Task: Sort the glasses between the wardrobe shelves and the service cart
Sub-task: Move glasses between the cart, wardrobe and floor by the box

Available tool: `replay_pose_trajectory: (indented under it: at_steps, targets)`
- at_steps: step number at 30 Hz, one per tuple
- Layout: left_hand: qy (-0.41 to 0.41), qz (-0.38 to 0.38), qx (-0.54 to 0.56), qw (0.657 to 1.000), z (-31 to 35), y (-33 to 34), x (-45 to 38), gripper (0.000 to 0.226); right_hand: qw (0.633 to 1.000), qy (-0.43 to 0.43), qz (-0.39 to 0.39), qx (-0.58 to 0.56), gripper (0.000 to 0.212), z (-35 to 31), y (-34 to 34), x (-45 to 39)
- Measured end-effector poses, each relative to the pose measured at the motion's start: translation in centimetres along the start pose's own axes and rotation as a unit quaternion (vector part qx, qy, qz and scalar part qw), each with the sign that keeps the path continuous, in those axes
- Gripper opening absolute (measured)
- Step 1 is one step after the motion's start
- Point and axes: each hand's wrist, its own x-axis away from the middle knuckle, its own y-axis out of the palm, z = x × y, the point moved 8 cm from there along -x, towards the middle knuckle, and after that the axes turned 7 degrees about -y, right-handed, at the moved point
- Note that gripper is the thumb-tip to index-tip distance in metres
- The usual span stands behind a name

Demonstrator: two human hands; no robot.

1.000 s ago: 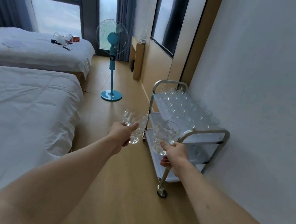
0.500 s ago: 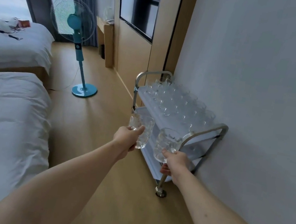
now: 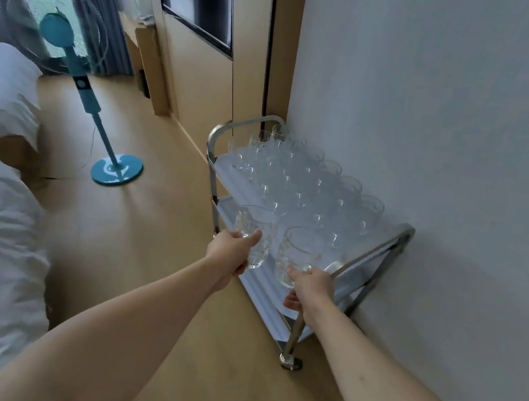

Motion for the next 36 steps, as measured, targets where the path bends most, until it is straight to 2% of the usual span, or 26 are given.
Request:
replay_pose_trajectory:
  at_steps: [10, 13, 17, 27, 36]
  targets:
    - [-0.059, -0.058, -0.017, 0.996, 1.8, 5.1, -9.8, 0.036, 0.997, 0.058, 0.054, 0.002, 0.045, 1.6, 1.2, -7.8]
    - [-0.063, -0.08, -0.027, 0.994, 2.6, 6.2, -12.9, 0.04, 0.994, 0.076, 0.082, -0.003, 0.03, 1.8, 1.9, -10.1]
    - [-0.086, -0.109, -0.038, 0.99, 2.2, 7.0, -16.4, 0.041, 0.985, 0.113, 0.133, 0.009, 0.027, 2.3, 3.3, -11.8]
    - [-0.147, -0.183, -0.053, 0.971, 0.2, 9.2, -21.8, 0.032, 0.953, 0.171, 0.249, -0.036, 0.038, 4.1, 6.6, -13.8]
    - [-0.182, -0.243, -0.059, 0.951, -1.2, 11.5, -23.8, 0.035, 0.945, 0.16, 0.285, -0.008, 0.042, 5.1, 6.7, -14.9]
